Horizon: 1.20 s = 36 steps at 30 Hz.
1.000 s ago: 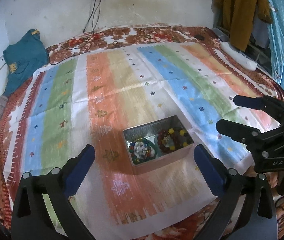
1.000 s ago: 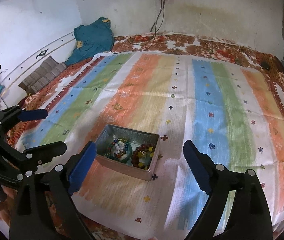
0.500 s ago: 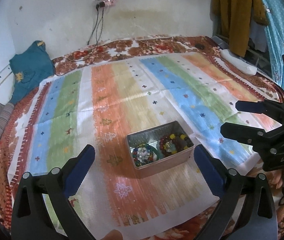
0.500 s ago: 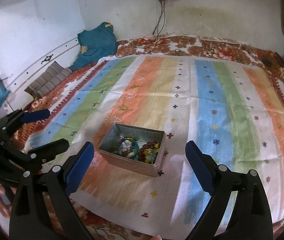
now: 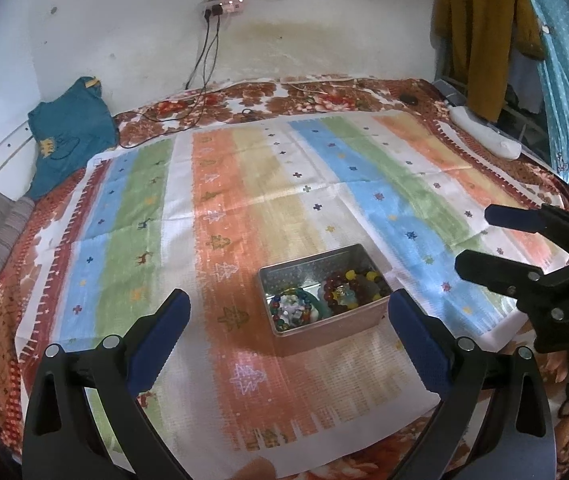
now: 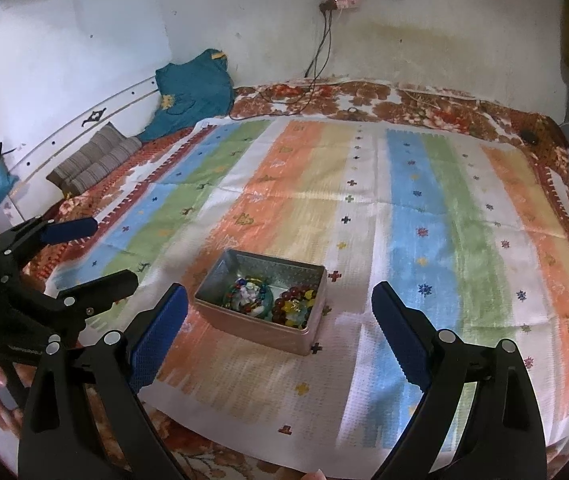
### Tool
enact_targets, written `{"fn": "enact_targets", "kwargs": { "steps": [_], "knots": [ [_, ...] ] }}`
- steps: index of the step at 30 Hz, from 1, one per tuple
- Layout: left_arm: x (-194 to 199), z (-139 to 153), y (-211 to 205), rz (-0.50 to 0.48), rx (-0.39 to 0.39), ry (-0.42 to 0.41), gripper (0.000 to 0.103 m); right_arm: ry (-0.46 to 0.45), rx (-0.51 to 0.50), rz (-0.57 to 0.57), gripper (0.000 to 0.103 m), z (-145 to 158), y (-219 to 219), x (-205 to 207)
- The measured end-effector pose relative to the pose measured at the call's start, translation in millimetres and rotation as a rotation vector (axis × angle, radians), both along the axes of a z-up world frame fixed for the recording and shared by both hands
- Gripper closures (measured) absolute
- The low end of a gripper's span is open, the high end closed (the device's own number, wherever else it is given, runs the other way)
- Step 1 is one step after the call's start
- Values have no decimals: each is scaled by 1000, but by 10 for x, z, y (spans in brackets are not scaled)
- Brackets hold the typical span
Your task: Organize jewelry
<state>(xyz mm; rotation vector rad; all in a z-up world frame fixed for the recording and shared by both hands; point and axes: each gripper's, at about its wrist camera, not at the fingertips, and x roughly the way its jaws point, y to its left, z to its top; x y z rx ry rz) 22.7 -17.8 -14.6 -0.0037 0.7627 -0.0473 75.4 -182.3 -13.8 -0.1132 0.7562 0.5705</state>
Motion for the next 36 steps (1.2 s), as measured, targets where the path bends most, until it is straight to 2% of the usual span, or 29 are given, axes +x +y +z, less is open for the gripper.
{"fn": "enact_targets", "kwargs": {
  "steps": [6,15,17,36],
  "knots": [
    [-40,14,9,0,-22,-7,6,-38,-3,-11,9,45,-6,-53],
    [-105,48,-82,-30,-4,-32,6,-80,-9,-17,7,85,-8,-118],
    [-122,58,-77,-25,-6,-40,6,-80,-7,-19,5,86,-8,-109],
    [-136,84,-33,1,-50,-52,6,-68,9,-16,5,64,-17,-132]
  ]
}}
